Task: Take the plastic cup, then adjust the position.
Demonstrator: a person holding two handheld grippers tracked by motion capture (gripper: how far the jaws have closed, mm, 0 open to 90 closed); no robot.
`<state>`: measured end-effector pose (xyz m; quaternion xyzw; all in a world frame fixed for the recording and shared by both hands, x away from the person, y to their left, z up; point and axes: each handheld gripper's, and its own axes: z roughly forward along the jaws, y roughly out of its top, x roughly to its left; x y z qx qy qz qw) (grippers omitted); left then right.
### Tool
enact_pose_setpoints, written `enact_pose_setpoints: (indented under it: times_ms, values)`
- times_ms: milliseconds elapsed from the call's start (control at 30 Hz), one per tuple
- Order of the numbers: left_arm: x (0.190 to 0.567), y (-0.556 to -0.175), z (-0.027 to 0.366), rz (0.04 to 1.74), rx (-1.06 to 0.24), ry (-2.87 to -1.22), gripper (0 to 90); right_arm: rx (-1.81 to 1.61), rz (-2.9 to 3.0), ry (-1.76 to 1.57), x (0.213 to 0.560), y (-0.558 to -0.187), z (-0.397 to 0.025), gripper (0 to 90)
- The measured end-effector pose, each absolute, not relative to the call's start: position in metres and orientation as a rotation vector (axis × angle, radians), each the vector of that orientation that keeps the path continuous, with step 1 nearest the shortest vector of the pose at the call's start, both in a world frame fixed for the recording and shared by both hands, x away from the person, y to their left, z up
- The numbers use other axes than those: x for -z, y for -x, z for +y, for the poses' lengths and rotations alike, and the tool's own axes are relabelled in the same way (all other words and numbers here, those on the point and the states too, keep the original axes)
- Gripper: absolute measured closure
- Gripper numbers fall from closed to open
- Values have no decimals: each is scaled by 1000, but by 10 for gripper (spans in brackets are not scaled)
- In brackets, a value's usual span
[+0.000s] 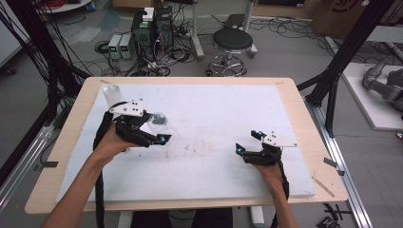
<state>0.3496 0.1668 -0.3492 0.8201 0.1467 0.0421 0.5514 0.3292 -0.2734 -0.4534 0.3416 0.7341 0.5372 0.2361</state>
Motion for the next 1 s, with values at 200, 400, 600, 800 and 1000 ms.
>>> enact_pose_setpoints:
  times_ms: [200, 400, 600, 800, 1000]
  values:
    - [347, -351, 165, 350, -102, -1923, 337, -1477, 2009, -936, 453, -329, -274, 142]
    - [346, -349, 165, 332, -104, -1924, 337, -1476, 2014, -942, 453, -329, -274, 142]
    - [345, -348, 166, 334, -108, -1922, 336, -1474, 2024, -951, 453, -330, -274, 142]
    - [345, -347, 165, 325, -108, -1922, 337, -1481, 2019, -949, 453, -330, -274, 142]
    - [345, -346, 161, 316, -95, -1907, 337, -1520, 2051, -931, 452, -332, -275, 142]
